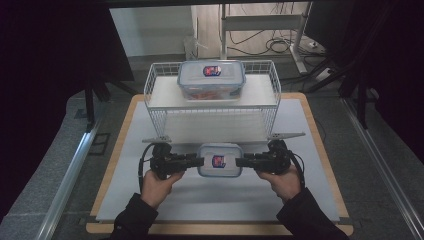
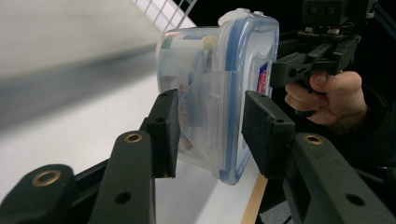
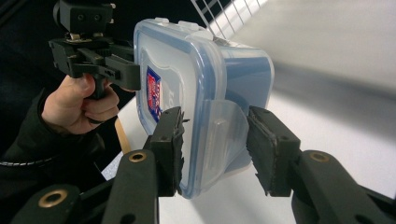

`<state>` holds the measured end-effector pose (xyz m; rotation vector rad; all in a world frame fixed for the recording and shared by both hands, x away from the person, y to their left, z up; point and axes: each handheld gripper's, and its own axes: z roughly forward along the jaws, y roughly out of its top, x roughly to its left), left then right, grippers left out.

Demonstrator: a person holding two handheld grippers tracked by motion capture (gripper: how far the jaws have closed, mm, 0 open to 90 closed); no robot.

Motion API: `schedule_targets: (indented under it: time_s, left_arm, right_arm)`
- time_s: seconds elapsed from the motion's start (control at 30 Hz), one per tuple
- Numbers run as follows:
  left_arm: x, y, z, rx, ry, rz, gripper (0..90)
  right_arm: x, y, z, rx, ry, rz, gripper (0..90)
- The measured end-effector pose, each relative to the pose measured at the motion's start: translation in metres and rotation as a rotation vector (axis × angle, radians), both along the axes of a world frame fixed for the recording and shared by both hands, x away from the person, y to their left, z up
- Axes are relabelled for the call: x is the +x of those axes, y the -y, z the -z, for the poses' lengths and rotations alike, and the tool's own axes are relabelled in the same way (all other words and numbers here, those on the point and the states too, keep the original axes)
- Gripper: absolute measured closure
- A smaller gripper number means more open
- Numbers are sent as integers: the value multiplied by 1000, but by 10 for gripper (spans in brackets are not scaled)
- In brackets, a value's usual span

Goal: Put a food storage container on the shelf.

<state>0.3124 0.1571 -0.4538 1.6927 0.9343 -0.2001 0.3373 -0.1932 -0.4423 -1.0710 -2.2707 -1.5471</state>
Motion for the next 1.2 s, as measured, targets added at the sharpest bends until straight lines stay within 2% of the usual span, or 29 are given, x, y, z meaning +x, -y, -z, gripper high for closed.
schedule_targets:
  time_s: [0.27, 0.6, 0.87, 1.03, 1.2]
  left_arm:
    - [9, -6, -32, 10, 37, -19, 574]
    - [23, -12, -70, 12, 60, -27, 574]
    - [37, -19, -95, 6, 55, -35, 574]
    - [48, -26, -114, -4, 60, -33, 577]
    - [58, -30, -125, -19, 61, -46, 576]
  right_arm:
    - [16, -6, -31, 20, 26, -17, 570]
    - [33, -12, -67, 37, 53, -27, 572]
    - [47, -19, -93, 41, 70, -22, 572]
    - [60, -22, -111, 77, 69, -24, 586]
    - [71, -27, -126, 70, 79, -19, 585]
